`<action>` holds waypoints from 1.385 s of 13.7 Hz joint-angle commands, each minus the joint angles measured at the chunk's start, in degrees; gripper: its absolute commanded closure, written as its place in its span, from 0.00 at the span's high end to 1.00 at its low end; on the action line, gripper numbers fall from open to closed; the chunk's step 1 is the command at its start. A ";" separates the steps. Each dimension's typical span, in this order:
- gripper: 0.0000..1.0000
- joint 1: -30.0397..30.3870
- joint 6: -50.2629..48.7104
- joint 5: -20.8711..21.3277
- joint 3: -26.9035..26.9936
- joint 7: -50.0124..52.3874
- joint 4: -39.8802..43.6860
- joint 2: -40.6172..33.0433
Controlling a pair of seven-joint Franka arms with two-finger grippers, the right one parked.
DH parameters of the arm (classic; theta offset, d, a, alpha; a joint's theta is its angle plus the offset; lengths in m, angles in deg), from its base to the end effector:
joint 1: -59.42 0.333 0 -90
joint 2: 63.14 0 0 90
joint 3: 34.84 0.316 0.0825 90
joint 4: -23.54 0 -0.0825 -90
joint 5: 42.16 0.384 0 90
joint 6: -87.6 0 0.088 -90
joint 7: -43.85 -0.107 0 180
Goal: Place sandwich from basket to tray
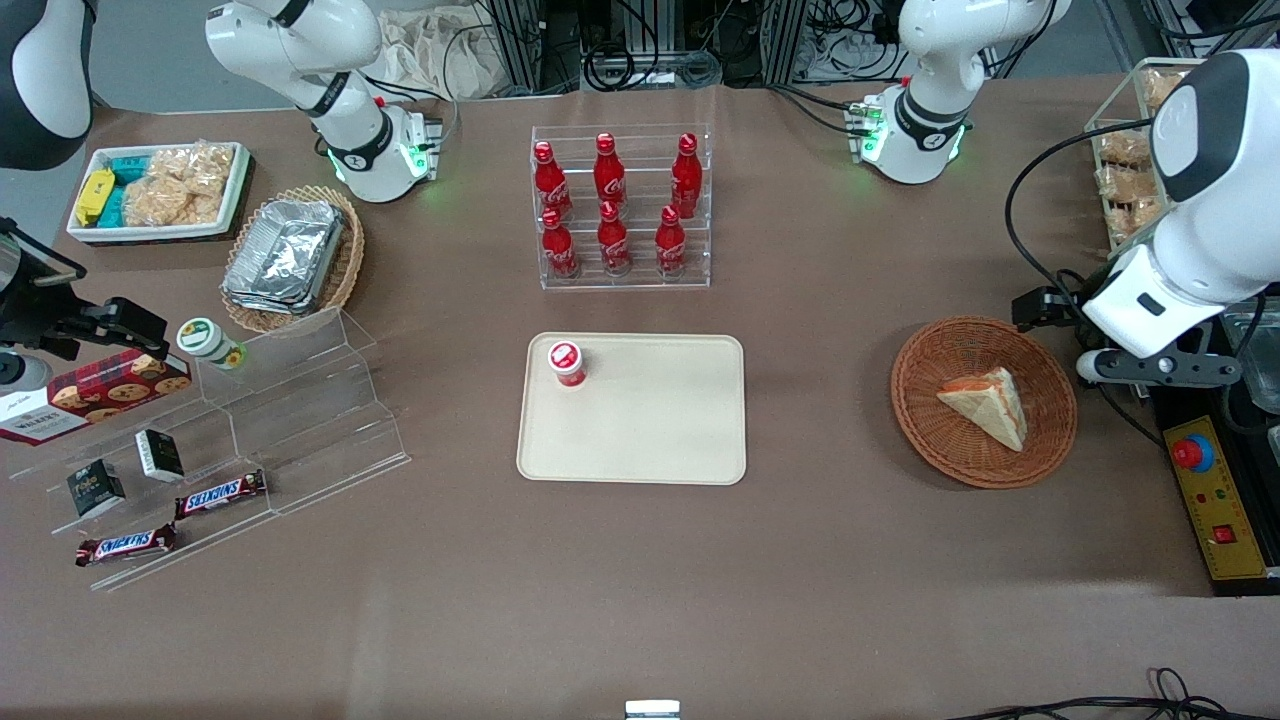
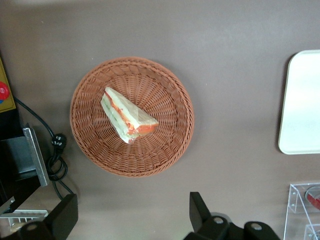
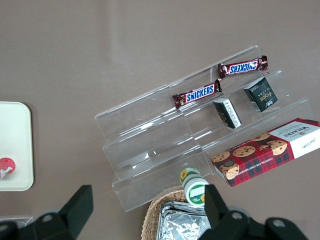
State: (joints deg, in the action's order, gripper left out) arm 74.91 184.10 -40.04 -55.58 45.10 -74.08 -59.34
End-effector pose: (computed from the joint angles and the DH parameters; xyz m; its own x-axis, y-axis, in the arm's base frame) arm 0.5720 -0.0438 0.5359 0.9939 -0.0748 -0.0811 -0.0762 -0.9970 -0.0146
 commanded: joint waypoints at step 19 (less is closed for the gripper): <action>1.00 0.95 30.02 5.34 6.76 50.04 -25.41 4.01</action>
State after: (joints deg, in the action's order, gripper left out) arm 76.00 208.30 -36.77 -48.64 88.26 -95.78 -56.53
